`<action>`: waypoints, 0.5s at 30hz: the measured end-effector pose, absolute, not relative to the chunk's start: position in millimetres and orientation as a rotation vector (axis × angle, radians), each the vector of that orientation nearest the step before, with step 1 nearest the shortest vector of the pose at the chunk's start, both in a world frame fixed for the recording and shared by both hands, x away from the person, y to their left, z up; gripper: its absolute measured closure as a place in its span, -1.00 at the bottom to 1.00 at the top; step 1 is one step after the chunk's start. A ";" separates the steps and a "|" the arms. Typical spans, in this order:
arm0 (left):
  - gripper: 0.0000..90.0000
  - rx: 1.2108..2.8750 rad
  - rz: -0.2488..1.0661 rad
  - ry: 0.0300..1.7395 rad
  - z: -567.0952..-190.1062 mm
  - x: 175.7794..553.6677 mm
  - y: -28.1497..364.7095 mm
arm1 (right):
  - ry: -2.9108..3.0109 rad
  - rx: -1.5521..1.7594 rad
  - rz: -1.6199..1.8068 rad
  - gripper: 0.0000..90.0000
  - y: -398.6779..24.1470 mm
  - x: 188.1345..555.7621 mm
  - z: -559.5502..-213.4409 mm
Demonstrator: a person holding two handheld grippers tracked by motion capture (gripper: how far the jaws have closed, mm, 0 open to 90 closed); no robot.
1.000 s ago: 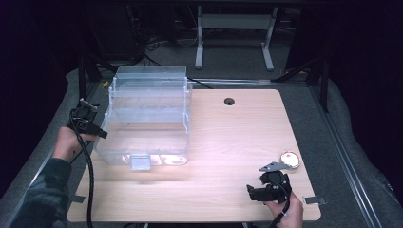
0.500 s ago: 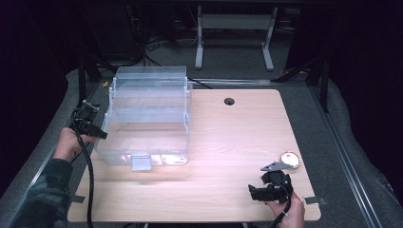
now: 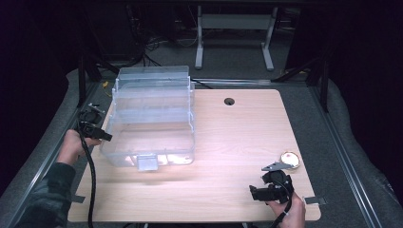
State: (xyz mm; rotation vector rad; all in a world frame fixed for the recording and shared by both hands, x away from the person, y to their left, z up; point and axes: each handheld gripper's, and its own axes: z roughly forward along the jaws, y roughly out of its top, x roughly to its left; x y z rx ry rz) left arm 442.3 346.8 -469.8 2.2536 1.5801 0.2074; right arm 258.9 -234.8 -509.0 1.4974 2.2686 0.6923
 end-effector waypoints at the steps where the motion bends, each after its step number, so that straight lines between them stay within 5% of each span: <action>1: 0.70 2.256 0.212 1.576 -470.0 441.7 345.1 | 2.271 1.499 0.696 -0.69 -234.8 259.0 -509.2; 15: 0.66 2.298 0.226 1.509 -470.6 436.4 325.2 | 2.280 1.514 0.690 -0.69 -235.8 260.3 -511.5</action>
